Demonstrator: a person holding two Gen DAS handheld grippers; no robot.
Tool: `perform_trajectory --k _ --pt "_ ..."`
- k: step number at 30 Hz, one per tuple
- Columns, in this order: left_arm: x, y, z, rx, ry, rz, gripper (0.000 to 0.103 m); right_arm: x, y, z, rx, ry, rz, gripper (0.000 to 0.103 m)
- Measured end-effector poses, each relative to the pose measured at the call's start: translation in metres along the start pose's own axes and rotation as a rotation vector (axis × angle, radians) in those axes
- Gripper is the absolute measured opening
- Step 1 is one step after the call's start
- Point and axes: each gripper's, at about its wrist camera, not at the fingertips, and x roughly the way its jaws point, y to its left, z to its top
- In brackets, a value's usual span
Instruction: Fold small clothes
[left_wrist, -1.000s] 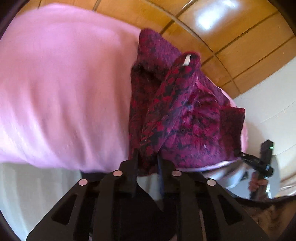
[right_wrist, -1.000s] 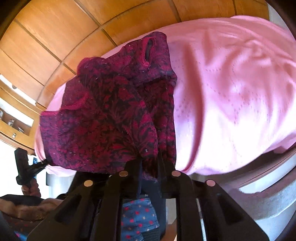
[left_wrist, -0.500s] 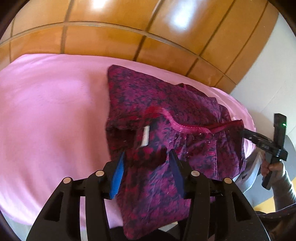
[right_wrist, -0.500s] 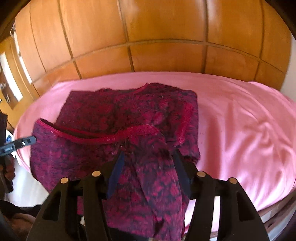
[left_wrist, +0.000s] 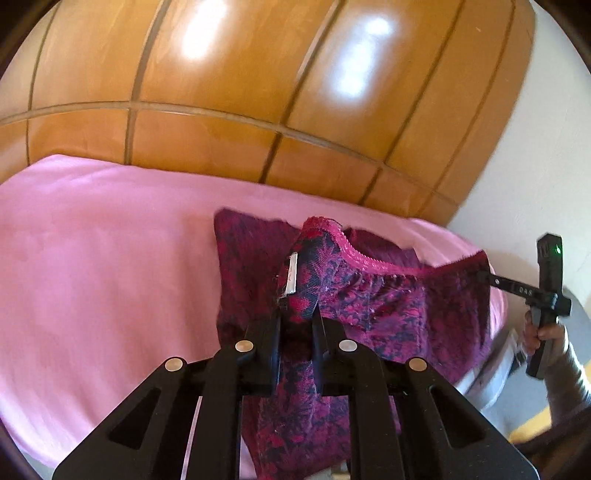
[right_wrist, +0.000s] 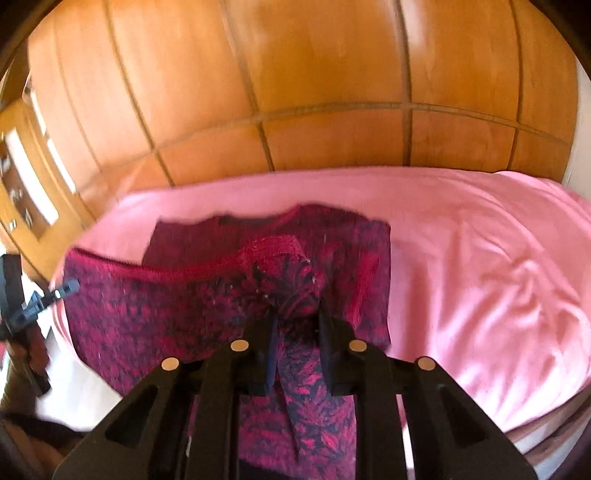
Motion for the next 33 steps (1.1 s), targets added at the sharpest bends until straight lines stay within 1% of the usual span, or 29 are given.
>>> perform_trajectory --k 4,8,11,15,18,20,22,23,25,28,29,31,32,33 --pt "0.036 0.015 0.026 -0.059 0.013 0.048 0.011 0.034 -0.014 0.029 0.067 -0.002 -0.014 0.018" --pt "0.083 0.03 0.051 -0.118 0.047 0.114 0.011 0.078 -0.021 0.057 0.082 -0.007 -0.08 0.018" --pt "0.109 0.036 0.071 -0.132 0.059 0.155 0.011 0.103 -0.022 0.075 0.081 -0.021 -0.127 0.017" --pt "0.145 0.038 0.095 -0.118 0.08 0.213 0.011 0.134 -0.03 0.097 0.085 -0.024 -0.18 0.017" --pt "0.173 0.045 0.105 -0.132 0.11 0.241 0.011 0.162 -0.04 0.104 0.085 0.006 -0.224 0.017" --pt "0.187 0.05 0.107 -0.131 0.128 0.263 0.011 0.182 -0.051 0.104 0.098 0.042 -0.243 0.017" --pt "0.21 0.061 0.106 -0.172 0.185 0.273 0.011 0.2 -0.059 0.102 0.101 0.075 -0.272 0.017" --pt "0.221 0.068 0.104 -0.185 0.211 0.287 0.011 0.215 -0.068 0.099 0.123 0.116 -0.278 0.017" --pt "0.239 0.081 0.095 -0.222 0.257 0.294 0.011 0.232 -0.083 0.092 0.163 0.152 -0.272 0.017" --pt "0.242 0.088 0.095 -0.247 0.249 0.284 0.012 0.238 -0.09 0.093 0.191 0.168 -0.252 0.018" --pt "0.241 0.088 0.096 -0.247 0.253 0.281 0.014 0.237 -0.09 0.093 0.189 0.174 -0.251 0.021" --pt "0.235 0.09 0.099 -0.263 0.248 0.262 0.017 0.23 -0.092 0.094 0.204 0.166 -0.246 0.034" --pt "0.23 0.088 0.1 -0.275 0.237 0.259 0.02 0.221 -0.093 0.095 0.219 0.149 -0.244 0.049" --pt "0.223 0.085 0.1 -0.281 0.218 0.25 0.024 0.211 -0.093 0.095 0.227 0.125 -0.236 0.056"
